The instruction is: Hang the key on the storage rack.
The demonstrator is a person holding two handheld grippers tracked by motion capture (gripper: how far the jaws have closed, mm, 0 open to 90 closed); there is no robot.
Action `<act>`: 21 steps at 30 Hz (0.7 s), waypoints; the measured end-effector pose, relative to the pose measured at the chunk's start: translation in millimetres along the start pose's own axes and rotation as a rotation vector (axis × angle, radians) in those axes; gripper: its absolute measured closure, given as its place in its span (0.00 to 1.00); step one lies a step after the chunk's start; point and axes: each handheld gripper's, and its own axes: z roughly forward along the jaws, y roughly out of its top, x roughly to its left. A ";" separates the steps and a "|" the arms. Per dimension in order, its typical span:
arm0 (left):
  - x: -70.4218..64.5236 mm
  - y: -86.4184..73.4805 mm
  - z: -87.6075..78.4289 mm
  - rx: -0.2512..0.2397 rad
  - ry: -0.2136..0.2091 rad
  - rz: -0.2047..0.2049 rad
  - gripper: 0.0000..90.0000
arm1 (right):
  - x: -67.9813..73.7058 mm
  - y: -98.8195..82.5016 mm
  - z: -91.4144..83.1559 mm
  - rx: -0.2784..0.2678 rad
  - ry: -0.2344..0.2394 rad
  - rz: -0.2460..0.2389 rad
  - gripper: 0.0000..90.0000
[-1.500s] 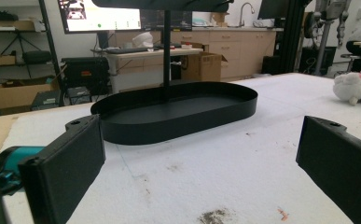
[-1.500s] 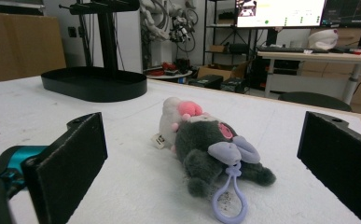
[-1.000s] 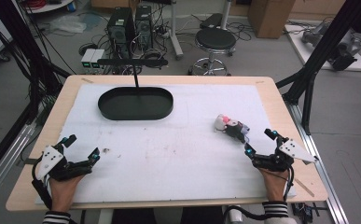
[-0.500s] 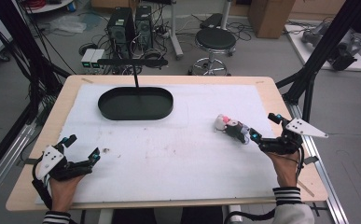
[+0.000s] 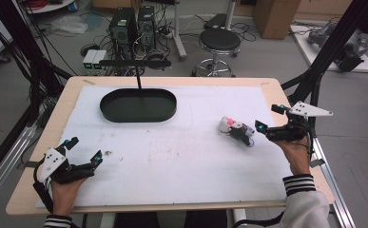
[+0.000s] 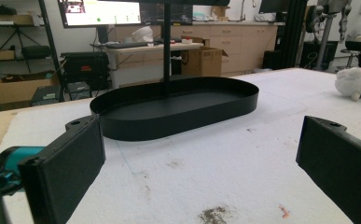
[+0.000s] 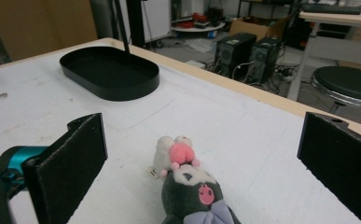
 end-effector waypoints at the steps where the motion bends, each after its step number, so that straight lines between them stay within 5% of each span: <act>1: -0.1 0.0 0.2 0.000 0.000 0.000 0.02 | -1.2 2.5 1.7 0.008 0.010 -0.004 0.00; 9: -0.2 0.3 1.2 0.008 0.001 0.001 0.02 | -10.4 24.6 21.7 0.115 0.051 -0.040 0.00; 21: -0.2 0.5 1.8 0.016 0.002 0.000 0.02 | -20.8 30.9 43.4 0.254 0.102 -0.055 0.00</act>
